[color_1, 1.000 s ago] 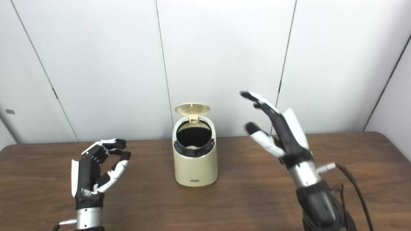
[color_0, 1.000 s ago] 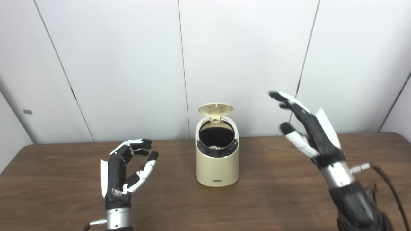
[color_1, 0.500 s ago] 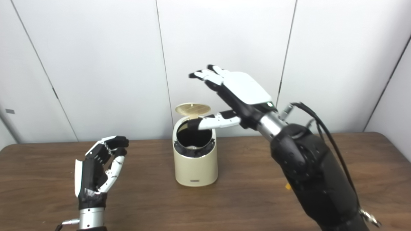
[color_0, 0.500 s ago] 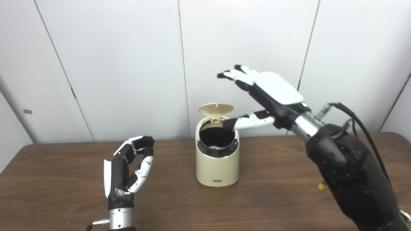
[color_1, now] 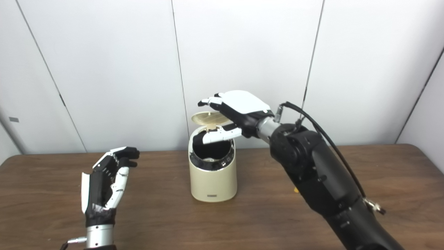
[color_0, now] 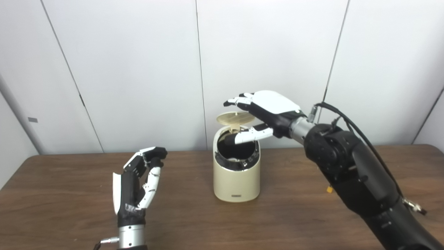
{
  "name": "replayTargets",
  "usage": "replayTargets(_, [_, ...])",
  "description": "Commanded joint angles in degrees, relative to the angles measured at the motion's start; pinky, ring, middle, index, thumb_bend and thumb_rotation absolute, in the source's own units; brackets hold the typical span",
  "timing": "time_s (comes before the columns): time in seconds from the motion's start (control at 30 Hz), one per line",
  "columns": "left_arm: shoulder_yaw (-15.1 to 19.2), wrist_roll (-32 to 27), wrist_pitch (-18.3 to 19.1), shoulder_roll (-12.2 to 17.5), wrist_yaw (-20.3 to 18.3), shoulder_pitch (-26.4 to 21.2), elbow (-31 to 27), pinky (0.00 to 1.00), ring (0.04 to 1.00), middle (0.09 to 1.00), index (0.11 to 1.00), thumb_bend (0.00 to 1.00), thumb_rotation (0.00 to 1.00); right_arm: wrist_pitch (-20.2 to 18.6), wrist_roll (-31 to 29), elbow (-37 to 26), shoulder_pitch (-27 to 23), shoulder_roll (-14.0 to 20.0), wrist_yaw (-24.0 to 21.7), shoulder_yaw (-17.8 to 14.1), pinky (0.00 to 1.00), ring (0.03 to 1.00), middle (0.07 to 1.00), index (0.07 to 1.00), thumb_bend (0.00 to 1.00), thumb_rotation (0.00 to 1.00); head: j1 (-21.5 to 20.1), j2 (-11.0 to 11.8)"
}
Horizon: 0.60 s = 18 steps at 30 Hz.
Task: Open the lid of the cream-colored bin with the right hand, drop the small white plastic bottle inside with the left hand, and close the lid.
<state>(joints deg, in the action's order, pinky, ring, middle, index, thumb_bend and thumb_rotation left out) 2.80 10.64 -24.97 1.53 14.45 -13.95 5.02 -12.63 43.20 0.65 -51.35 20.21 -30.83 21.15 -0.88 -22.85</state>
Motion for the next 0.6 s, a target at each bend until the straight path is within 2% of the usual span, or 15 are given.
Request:
replayTargets(0.0, [0.2,0.2,-0.5,0.0,-0.4,-1.5,-2.4,0.56,0.640,0.630,0.620,0.36,0.62,-0.6,0.9,-0.7,-3.9,0.2,-0.3,-0.2,1.00,0.990,0.924,0.880,0.91,1.00,-0.1,-0.2])
replayTargets(0.17, [0.2,-0.2,-0.5,-0.1,-0.8,-1.5,-2.5,0.56,0.641,0.630,0.620,0.35,0.61,-1.7,0.6,-1.1,-3.5,0.3,-2.0,-0.1,1.00,0.998,0.911,0.863,0.91,1.00,-0.1,-0.3])
replayTargets(0.37, [0.1,0.3,-0.5,-0.4,-1.2,-1.7,-2.1,0.54,0.628,0.625,0.614,0.33,0.56,-3.3,-1.0,-3.5,-1.2,0.6,-2.9,-1.2,1.00,0.994,0.920,0.878,0.91,1.00,-0.3,-0.5])
replayTargets(0.57, [0.2,0.1,-0.6,-0.3,-1.7,-1.6,-2.2,0.54,0.629,0.628,0.619,0.35,0.61,-3.8,-1.0,-9.1,3.1,1.1,-2.8,-1.5,1.00,0.975,0.919,0.879,0.90,1.00,-0.5,-0.9])
